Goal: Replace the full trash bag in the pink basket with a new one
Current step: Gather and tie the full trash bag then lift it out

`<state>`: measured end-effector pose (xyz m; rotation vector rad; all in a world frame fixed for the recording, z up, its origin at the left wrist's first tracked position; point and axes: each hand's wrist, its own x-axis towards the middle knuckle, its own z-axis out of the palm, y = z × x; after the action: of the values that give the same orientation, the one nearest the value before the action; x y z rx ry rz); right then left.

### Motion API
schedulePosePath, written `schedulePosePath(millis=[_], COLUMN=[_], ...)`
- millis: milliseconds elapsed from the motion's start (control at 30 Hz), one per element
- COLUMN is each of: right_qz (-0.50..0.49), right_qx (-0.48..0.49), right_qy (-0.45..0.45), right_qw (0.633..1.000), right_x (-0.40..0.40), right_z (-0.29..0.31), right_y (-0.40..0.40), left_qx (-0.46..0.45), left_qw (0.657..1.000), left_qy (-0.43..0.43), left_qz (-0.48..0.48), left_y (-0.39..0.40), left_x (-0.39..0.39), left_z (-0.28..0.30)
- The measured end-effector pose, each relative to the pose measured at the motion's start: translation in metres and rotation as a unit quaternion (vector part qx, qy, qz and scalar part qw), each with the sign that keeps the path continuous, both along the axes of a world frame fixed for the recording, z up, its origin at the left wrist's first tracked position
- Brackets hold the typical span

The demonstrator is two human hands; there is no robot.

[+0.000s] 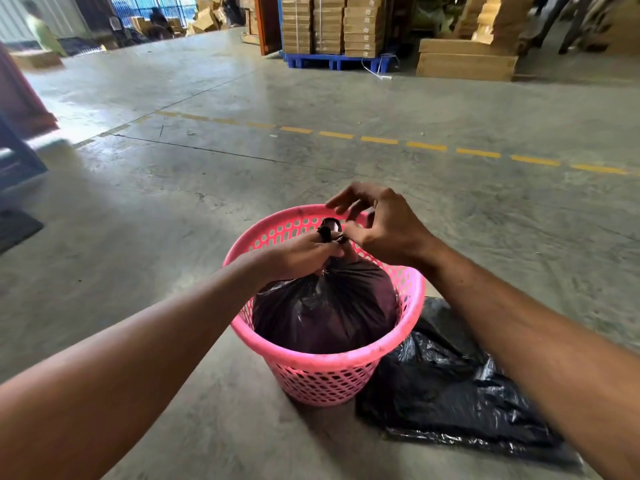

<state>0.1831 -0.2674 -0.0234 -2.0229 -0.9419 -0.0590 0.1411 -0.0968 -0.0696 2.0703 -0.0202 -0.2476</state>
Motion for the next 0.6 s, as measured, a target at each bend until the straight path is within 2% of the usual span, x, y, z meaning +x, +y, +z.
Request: schedulePosePath(millis=[133,200,267,367,467,600], right_qz=[0.025,0.03,-0.004,-0.065,-0.059,-0.003], right_qx=[-0.07,-0.044,-0.005,0.019,0.015,-0.025], right_qy=[-0.054,-0.056,-0.046,0.013,0.066,0.037], right_qw=[0.996,0.997,0.999,0.998,0.996,0.999], right_x=[0.004,0.001,0.003,0.013,0.015,-0.004], right_z=[-0.01,-0.019,-0.025,-0.033,-0.041,-0.059], right_y=[-0.013,-0.01,-0.009,-0.018,-0.024,-0.011], left_qx=[-0.012,-0.005,-0.015,-0.102,-0.206,-0.253], left_qw=[1.0,1.0,0.998,0.993,0.972,0.955], left_qy=[0.02,0.021,0.038,0.063,0.101,0.131], left_qz=[0.02,0.006,-0.036,-0.007,0.046,0.08], left_y=[0.001,-0.001,0.002,0.013,0.025,0.028], left_x=[0.0,-0.001,-0.002,-0.005,-0.007,-0.008], left_z=[-0.002,0.001,0.006,0.014,0.01,0.006])
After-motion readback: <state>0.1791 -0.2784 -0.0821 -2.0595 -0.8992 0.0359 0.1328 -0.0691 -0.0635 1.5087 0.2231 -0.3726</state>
